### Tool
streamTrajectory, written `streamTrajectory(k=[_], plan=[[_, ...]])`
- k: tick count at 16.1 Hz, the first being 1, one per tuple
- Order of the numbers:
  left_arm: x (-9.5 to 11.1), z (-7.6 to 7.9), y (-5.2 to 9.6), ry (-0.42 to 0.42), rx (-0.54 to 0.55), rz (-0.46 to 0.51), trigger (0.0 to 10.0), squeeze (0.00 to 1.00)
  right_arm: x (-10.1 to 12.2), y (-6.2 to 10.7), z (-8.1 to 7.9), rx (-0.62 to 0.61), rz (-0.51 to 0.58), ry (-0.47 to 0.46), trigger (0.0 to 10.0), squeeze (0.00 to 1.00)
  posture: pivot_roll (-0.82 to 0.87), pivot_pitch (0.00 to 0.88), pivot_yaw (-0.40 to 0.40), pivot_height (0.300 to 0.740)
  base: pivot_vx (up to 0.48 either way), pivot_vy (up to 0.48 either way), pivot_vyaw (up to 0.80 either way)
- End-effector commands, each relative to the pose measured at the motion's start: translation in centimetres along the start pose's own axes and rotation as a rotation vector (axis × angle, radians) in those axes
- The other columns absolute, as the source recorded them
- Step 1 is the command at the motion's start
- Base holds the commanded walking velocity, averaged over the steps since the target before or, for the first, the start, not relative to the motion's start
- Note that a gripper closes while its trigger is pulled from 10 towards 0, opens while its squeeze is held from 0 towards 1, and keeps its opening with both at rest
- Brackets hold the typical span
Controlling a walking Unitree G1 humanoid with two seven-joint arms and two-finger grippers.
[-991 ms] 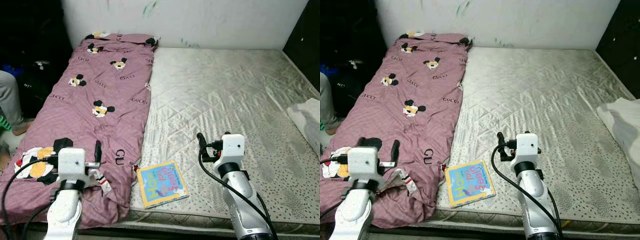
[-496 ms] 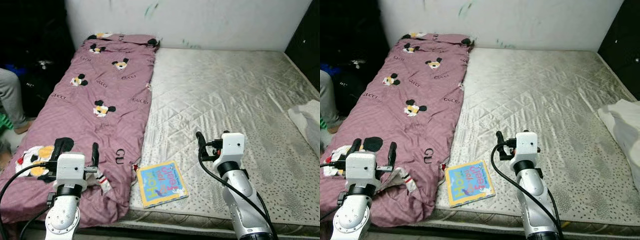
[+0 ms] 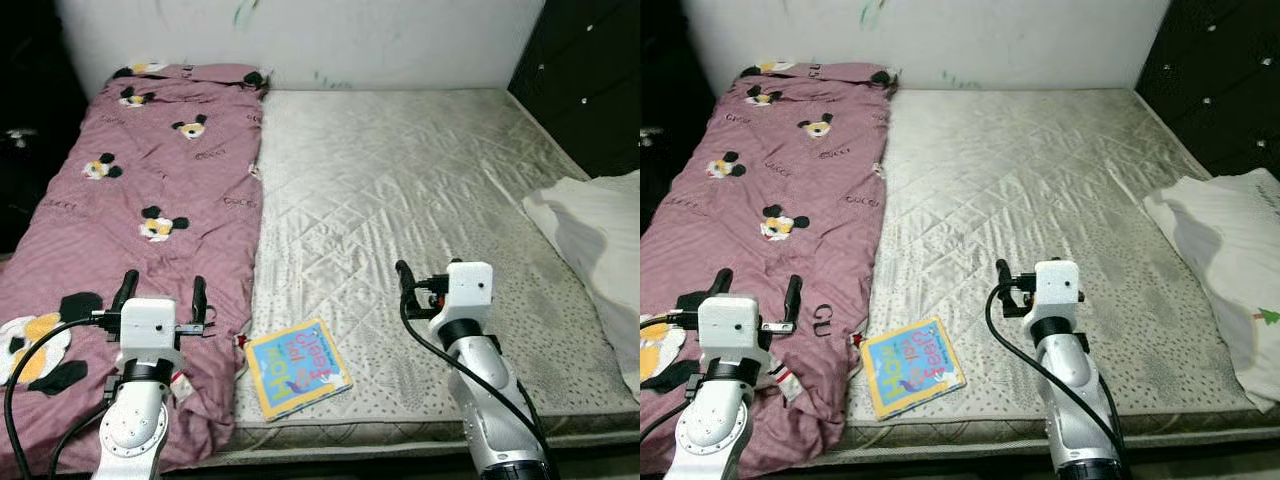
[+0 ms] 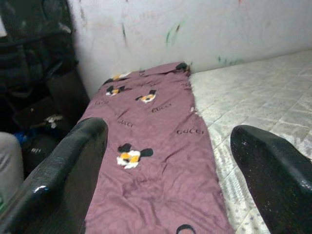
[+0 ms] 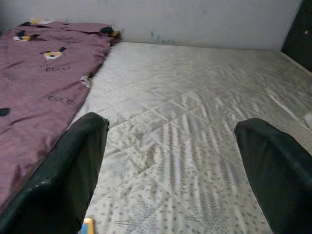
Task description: Clean up the room
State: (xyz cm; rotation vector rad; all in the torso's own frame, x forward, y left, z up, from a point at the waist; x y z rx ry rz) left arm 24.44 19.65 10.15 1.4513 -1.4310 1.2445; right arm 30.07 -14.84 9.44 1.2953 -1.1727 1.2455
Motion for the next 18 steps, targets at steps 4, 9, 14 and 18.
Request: streamTrajectory(k=[4,9,14,18], plan=[[-0.32,-0.1,0.18,0.015,0.004,-0.028,10.0,0.0,0.17,-0.08,-0.23,0.009,0.006,0.026,10.0,0.0,0.05,0.076,-0.012,0.74,0.0,0.0,0.0],[-0.46,-0.22,0.11,0.032,0.016,-0.046,10.0,0.0,0.13,-0.14,-0.52,0.022,0.006,0.023,10.0,0.0,0.06,0.084,-0.009,0.74,0.0,0.0,0.0],[-0.42,-0.14,0.08,0.021,0.019,-0.052,10.0,0.0,0.02,0.06,-0.75,0.037,0.003,0.024,10.0,0.0,0.06,0.1,-0.011,0.74,0.0,0.0,0.0],[-0.41,0.02,-0.05,0.022,0.014,-0.055,10.0,0.0,-0.02,0.03,-0.84,0.044,0.001,0.026,10.0,0.0,0.06,0.096,-0.011,0.686,0.0,0.0,0.0]])
Point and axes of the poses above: a point about 5 cm out from each wrist's last joint towards the gripper, its own y axis pointing back from the gripper into the wrist, its own x axis along the axis of the wrist's last joint, z = x × y, the point moved 1 cm from there along -y, pointing out of the wrist towards the gripper, and after that the axes turned 2 degrees about -y, right-handed, at the moved point
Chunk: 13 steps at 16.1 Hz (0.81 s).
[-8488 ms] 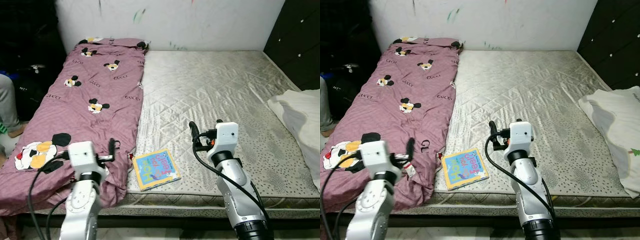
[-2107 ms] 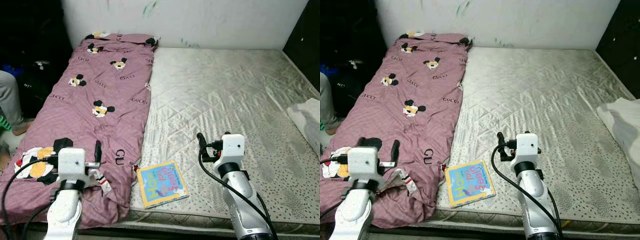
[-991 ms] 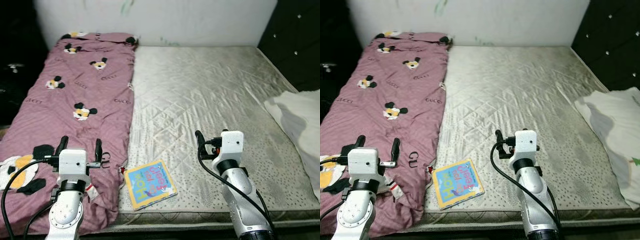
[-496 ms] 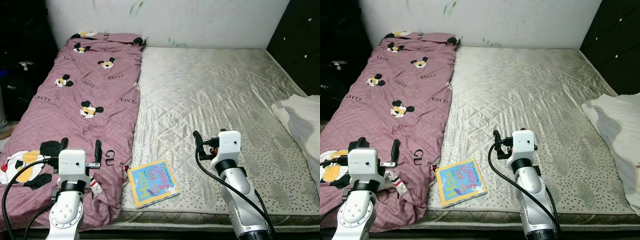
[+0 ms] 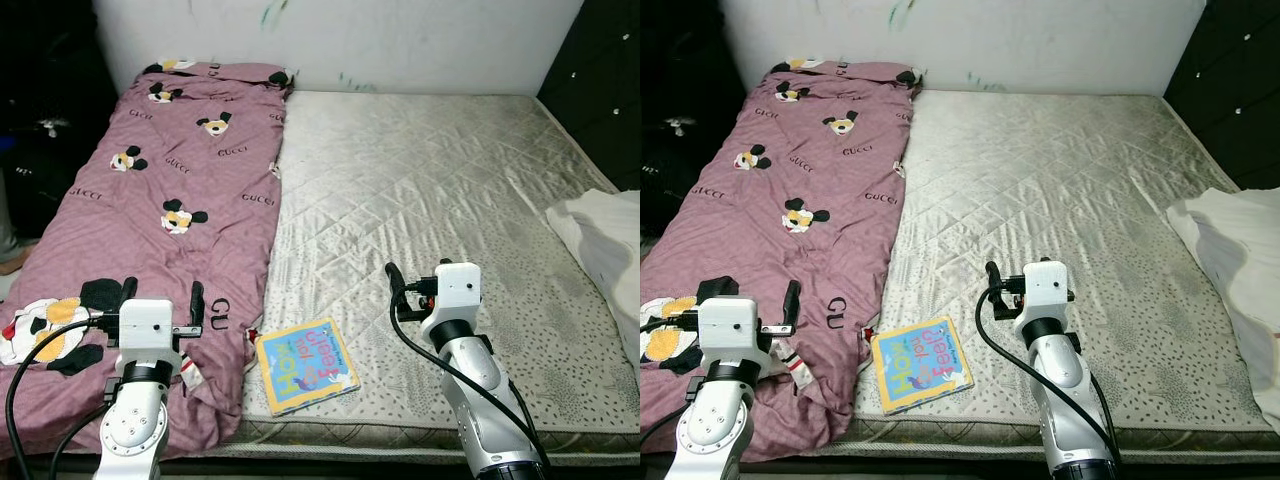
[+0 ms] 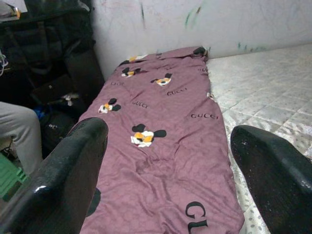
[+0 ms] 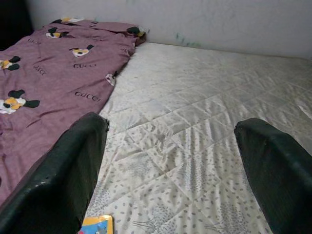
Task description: Clean up the room
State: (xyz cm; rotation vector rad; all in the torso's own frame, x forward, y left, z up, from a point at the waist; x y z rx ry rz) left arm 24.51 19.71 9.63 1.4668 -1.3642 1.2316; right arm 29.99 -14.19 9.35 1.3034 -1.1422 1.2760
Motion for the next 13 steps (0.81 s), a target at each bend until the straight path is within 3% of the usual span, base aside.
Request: streamTrajectory(k=[1,8,13], plan=[[0.11,-0.03,-0.03,-0.003,0.004,-0.002,10.0,0.0,0.07,0.0,-0.18,0.015,0.004,0.006,10.0,0.0,0.06,0.094,-0.012,0.676,0.0,0.0,0.0],[0.08,0.06,-0.19,-0.007,0.012,0.001,10.0,0.0,0.2,-0.26,-0.23,0.023,0.008,0.008,10.0,0.0,0.06,0.085,-0.016,0.601,0.0,0.0,0.0],[0.18,0.12,-0.36,-0.006,0.017,0.004,10.0,0.0,0.42,-0.48,-0.18,0.025,0.017,0.014,10.0,0.0,0.05,0.085,-0.017,0.601,0.0,0.0,0.0]])
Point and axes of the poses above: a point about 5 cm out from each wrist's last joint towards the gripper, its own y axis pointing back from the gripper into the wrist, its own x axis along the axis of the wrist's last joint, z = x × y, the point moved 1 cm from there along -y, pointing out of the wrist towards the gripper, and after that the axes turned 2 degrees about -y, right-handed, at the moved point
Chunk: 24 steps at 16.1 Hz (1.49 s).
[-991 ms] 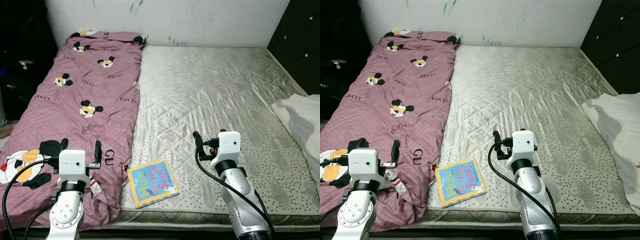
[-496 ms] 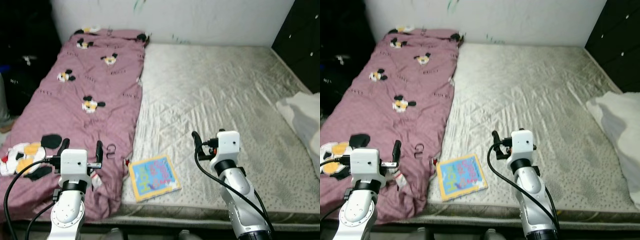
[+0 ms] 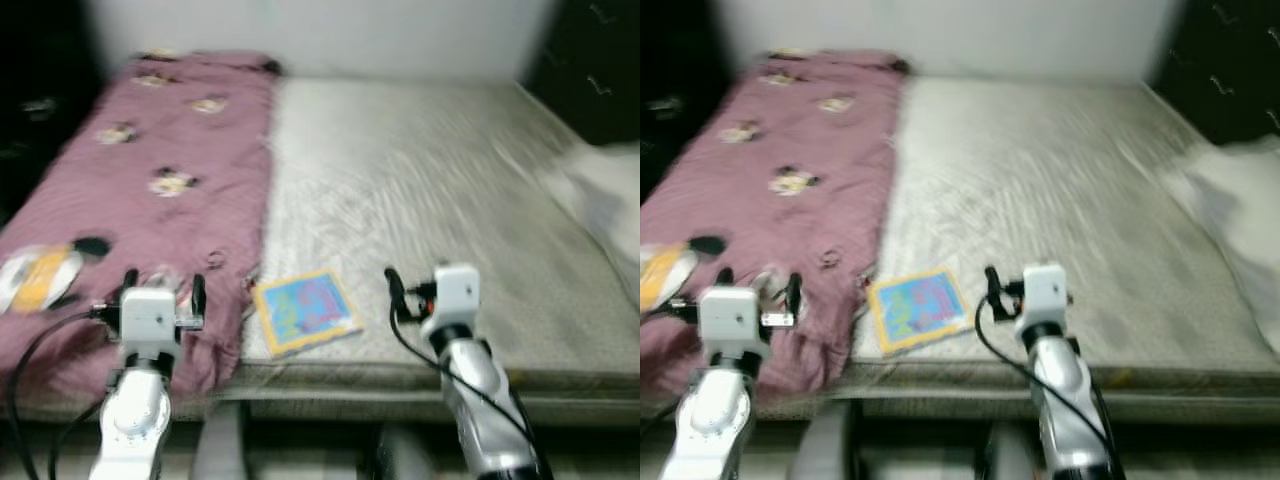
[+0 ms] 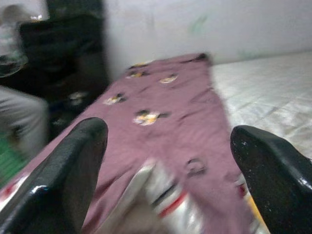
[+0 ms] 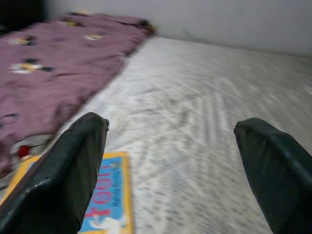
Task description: Clean up the room
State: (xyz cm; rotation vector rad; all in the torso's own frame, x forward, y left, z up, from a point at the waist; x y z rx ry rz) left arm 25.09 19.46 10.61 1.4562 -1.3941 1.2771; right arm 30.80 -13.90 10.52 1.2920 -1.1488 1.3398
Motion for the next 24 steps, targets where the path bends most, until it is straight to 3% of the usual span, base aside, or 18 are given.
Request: streamTrajectory(k=[1,9,12,24], plan=[[-0.78,0.03,0.25,-0.007,-0.002,-0.04,10.0,0.0,-0.74,0.33,0.0,-0.005,-0.028,-0.004,10.0,0.0,0.05,0.086,-0.017,0.601,0.0,0.0,0.0],[-0.75,-0.03,0.25,0.022,0.0,-0.041,10.0,0.0,-0.85,0.28,-0.09,0.004,-0.031,-0.003,10.0,0.0,0.05,0.093,-0.02,0.601,0.0,0.0,0.0],[-0.82,0.0,0.23,0.029,-0.007,-0.045,10.0,0.0,-0.88,0.33,-0.23,0.008,-0.031,-0.006,10.0,0.0,0.05,0.096,-0.02,0.562,0.0,0.0,0.0],[-0.78,0.19,-0.07,0.023,-0.014,-0.044,10.0,0.0,-1.05,0.3,-0.49,0.018,-0.038,-0.002,10.0,0.0,0.05,0.101,-0.018,0.548,0.0,0.0,0.0]])
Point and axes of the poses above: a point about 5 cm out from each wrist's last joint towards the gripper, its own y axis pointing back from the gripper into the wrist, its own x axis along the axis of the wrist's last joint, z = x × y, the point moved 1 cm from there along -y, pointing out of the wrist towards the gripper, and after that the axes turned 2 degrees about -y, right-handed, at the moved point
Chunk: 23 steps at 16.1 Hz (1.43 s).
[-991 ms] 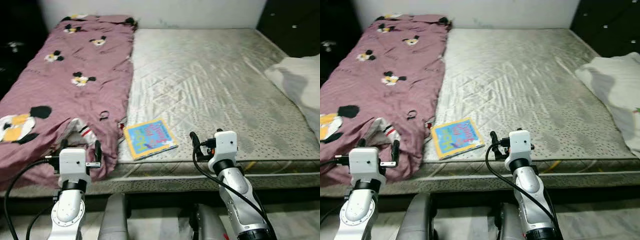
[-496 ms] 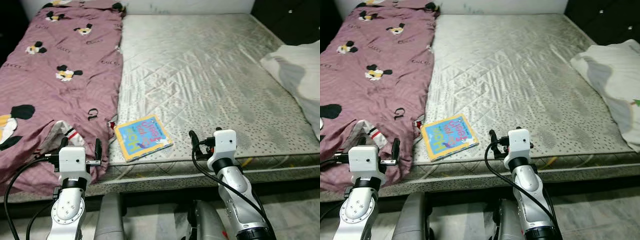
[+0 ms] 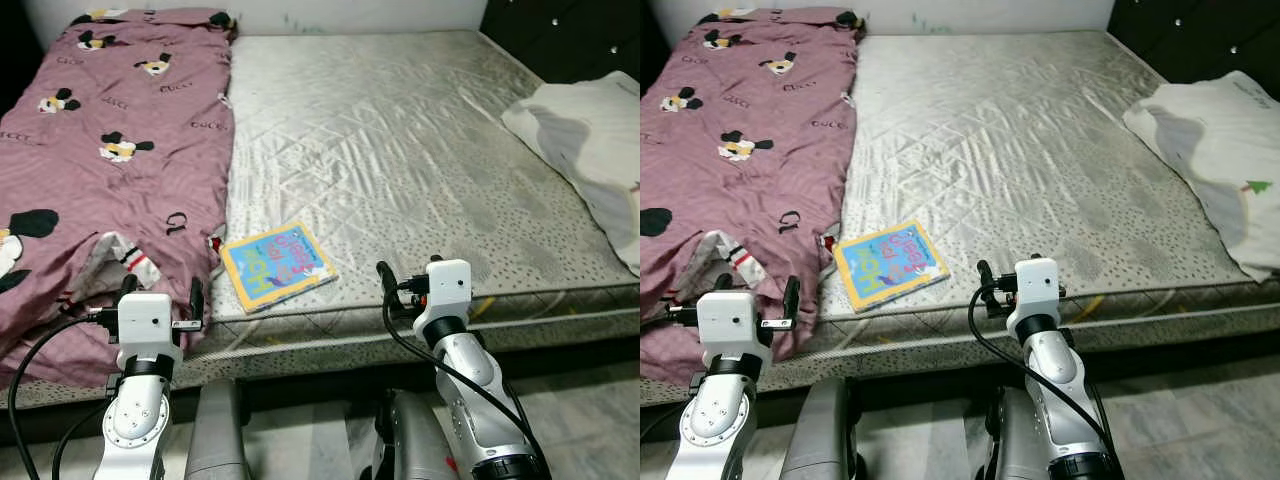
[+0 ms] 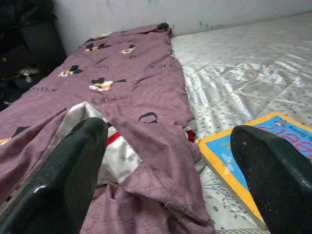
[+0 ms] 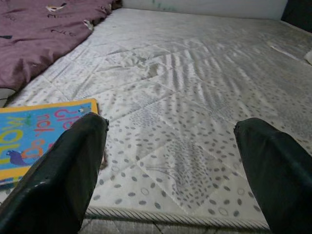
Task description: Clean up the room
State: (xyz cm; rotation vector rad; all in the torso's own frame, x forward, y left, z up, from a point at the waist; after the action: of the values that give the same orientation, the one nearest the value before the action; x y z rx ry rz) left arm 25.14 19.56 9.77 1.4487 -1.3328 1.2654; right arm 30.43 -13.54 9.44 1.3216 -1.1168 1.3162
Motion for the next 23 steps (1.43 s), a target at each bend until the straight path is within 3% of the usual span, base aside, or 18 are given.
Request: streamTrajectory(k=[1,11,17,20,23], plan=[[0.1,0.19,-0.14,-0.015,-0.018,0.005,10.0,0.0,0.01,-0.04,-0.04,0.004,-0.001,0.007,10.0,0.0,0.05,0.101,-0.018,0.548,0.0,0.0,0.0],[0.31,0.62,-0.17,-0.005,-0.045,0.018,10.0,0.0,-0.19,0.0,-0.01,0.006,-0.006,0.013,10.0,0.0,0.05,0.104,-0.016,0.548,0.217,0.0,0.0],[0.16,0.66,-0.21,0.006,-0.035,0.007,10.0,0.0,-0.27,-0.05,0.04,0.008,-0.009,0.026,10.0,0.0,0.05,0.098,-0.017,0.548,0.0,0.0,0.0],[-0.25,0.19,-0.43,0.053,0.014,-0.035,10.0,0.0,-0.28,-0.09,-0.02,0.017,-0.01,0.025,10.0,0.0,0.05,0.094,-0.02,0.548,0.0,0.0,0.0],[-0.31,0.1,-0.52,0.067,0.024,-0.043,10.0,0.0,-0.25,-0.05,-0.06,0.021,-0.006,0.021,10.0,0.0,0.05,0.094,-0.02,0.513,0.0,0.0,0.0]])
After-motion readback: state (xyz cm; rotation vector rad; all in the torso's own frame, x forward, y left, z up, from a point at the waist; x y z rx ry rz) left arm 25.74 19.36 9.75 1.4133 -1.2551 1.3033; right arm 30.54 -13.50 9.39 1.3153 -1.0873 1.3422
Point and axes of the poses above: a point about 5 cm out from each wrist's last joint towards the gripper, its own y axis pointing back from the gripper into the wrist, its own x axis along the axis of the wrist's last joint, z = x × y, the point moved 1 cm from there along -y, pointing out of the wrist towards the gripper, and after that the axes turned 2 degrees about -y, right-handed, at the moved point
